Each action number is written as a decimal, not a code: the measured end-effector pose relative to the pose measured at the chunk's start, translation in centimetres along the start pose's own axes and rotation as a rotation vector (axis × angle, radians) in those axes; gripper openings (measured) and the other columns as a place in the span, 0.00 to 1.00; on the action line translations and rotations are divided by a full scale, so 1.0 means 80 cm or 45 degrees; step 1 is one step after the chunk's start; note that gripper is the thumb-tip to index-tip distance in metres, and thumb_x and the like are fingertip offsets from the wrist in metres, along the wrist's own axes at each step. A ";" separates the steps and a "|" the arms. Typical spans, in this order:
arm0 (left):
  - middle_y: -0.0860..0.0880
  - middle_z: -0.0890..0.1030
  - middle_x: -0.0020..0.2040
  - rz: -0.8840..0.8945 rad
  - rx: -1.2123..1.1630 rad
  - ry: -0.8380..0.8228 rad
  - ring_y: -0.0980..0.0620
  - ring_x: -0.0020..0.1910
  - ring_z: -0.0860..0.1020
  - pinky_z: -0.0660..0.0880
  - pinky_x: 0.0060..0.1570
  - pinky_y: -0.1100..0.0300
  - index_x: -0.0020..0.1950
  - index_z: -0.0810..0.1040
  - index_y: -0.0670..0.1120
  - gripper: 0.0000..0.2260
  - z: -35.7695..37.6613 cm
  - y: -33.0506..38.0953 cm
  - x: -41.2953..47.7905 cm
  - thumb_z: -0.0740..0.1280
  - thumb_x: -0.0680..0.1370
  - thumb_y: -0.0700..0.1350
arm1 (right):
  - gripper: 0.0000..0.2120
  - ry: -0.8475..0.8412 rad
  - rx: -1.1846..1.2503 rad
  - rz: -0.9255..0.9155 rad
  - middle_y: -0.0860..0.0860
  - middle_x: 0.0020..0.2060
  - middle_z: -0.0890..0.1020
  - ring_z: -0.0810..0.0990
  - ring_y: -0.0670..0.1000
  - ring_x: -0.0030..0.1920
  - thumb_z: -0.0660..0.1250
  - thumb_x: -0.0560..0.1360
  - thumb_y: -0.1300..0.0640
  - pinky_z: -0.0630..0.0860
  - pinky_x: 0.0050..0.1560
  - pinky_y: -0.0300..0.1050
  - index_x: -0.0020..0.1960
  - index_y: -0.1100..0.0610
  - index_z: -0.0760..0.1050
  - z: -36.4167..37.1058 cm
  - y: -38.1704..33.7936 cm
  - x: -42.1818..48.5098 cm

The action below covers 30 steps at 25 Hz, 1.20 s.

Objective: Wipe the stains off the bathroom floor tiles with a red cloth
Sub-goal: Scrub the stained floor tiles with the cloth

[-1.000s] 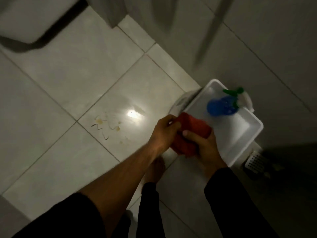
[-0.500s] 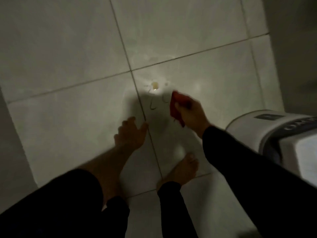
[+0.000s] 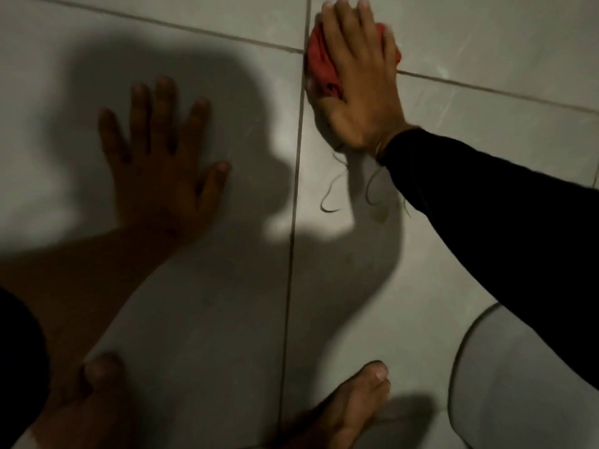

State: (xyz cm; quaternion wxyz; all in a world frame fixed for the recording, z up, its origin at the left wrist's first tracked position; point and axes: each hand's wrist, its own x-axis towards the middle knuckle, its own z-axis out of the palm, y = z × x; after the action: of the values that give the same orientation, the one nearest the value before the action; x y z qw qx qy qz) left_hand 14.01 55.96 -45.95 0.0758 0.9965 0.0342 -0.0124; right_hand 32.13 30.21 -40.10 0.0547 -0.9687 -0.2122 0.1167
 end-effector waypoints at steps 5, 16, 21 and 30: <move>0.41 0.50 0.91 -0.050 -0.071 -0.093 0.34 0.90 0.50 0.45 0.83 0.27 0.91 0.52 0.57 0.36 -0.019 0.005 0.002 0.50 0.84 0.67 | 0.38 -0.051 0.060 0.070 0.62 0.87 0.55 0.50 0.66 0.88 0.59 0.82 0.45 0.49 0.85 0.71 0.87 0.60 0.54 0.032 -0.083 -0.137; 0.41 0.49 0.92 -0.059 -0.113 -0.101 0.33 0.90 0.48 0.45 0.83 0.25 0.91 0.51 0.56 0.36 -0.016 0.005 -0.004 0.53 0.85 0.65 | 0.42 -0.202 0.145 0.122 0.58 0.88 0.54 0.55 0.64 0.86 0.66 0.77 0.42 0.66 0.78 0.77 0.86 0.56 0.57 0.068 -0.104 -0.326; 0.46 0.46 0.91 -0.012 -0.199 -0.083 0.32 0.90 0.49 0.53 0.80 0.21 0.91 0.44 0.60 0.36 -0.007 0.000 -0.004 0.54 0.85 0.64 | 0.38 -0.018 0.274 0.746 0.59 0.88 0.54 0.50 0.65 0.88 0.57 0.82 0.43 0.44 0.86 0.66 0.87 0.58 0.52 0.081 -0.076 -0.283; 0.39 0.48 0.91 -0.023 -0.228 -0.143 0.31 0.89 0.48 0.52 0.80 0.21 0.89 0.40 0.61 0.37 -0.016 0.004 -0.002 0.54 0.84 0.64 | 0.37 0.241 0.364 0.793 0.63 0.87 0.54 0.48 0.67 0.87 0.58 0.81 0.51 0.42 0.87 0.68 0.86 0.65 0.54 0.057 0.044 -0.205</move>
State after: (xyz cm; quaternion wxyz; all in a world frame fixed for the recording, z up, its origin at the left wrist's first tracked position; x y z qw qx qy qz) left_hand 13.91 55.86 -44.65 0.1662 0.9831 0.0399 -0.0657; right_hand 17.94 20.35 -41.74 0.1710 -0.9760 0.1177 0.0662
